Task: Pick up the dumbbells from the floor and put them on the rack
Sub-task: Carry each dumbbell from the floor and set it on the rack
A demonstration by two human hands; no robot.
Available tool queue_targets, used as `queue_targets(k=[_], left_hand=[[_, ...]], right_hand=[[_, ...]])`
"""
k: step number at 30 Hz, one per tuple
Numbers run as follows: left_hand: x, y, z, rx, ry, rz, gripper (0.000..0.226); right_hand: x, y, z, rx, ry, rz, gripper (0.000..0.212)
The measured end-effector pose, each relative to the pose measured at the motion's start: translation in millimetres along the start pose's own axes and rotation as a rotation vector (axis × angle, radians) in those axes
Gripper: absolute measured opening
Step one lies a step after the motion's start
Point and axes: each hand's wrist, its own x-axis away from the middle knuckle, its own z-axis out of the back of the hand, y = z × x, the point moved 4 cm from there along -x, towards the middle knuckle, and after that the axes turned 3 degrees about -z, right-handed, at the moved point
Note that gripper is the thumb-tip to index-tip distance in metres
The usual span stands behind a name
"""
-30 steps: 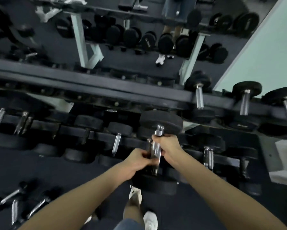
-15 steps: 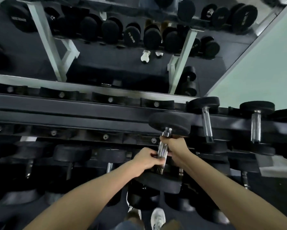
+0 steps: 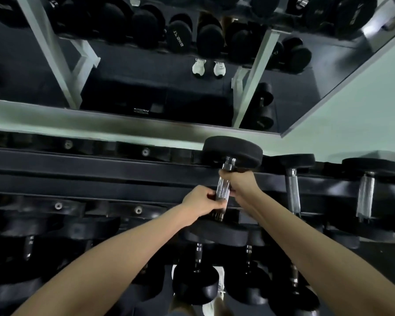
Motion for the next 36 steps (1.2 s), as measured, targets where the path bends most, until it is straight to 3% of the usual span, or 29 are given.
queue_targets(k=[6, 13, 17, 20, 23, 27, 33, 36], left_hand=[[-10, -15, 2, 0.120, 0.004, 0.046, 0.030], [-6, -11, -3, 0.130, 0.016, 0.006, 0.029], [-4, -10, -2, 0.080, 0.010, 0.012, 0.037], [3, -4, -3, -0.051, 0.037, 0.016, 0.039], [20, 0, 0, -0.184, 0.183, 0.024, 0.043], [57, -10, 11, -0.002, 0.422, -0.041, 0.054], [151, -64, 7, 0.307, 0.736, -0.098, 0.024], [210, -115, -14, 0.390, 0.808, -0.036, 0.013]], right_hand=[[-15, 6, -12, 0.062, 0.046, -0.013, 0.016], [-9, 10, -9, 0.044, 0.071, -0.003, 0.010], [-4, 7, -11, 0.158, 0.106, 0.059, 0.007], [2, 11, -10, 0.272, 0.143, 0.070, 0.032], [21, 18, -4, 0.489, 0.199, 0.135, 0.048], [64, 32, 16, 0.694, 0.318, 0.312, 0.060], [145, 86, 40, 0.744, 0.351, 0.630, 0.040], [192, 132, 41, 0.794, 0.264, 0.760, 0.035]])
